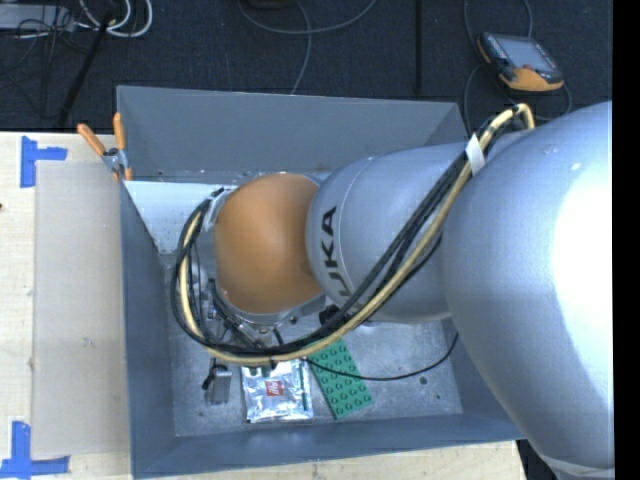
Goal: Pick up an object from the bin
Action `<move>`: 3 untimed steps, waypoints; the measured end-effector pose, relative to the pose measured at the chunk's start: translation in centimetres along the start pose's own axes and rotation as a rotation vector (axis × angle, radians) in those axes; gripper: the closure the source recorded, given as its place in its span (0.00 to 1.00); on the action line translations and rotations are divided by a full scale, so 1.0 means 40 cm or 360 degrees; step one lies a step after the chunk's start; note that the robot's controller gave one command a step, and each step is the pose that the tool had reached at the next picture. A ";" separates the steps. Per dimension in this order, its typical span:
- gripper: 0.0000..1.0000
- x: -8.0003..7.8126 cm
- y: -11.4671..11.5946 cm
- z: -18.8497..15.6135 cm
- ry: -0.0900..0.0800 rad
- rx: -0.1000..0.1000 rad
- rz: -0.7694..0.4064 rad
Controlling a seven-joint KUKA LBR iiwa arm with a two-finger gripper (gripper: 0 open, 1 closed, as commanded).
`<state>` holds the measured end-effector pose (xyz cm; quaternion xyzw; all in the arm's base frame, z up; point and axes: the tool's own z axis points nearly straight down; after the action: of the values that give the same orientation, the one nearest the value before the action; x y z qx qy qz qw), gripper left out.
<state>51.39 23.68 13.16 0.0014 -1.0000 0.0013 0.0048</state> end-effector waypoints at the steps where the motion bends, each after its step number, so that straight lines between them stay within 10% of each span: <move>1: 0.00 -0.044 -0.325 0.064 -0.0010 0.0003 -0.0213; 2: 0.00 0.076 -0.254 0.159 -0.0015 -0.0003 -0.0262; 3: 1.00 0.074 -0.257 0.156 -0.0014 -0.0004 -0.0252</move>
Offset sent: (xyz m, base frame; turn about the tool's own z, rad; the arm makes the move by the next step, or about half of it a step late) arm 0.0175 -0.1249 -0.0238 -0.1401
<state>48.42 13.38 6.98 0.0803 -0.9968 -0.0004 0.0006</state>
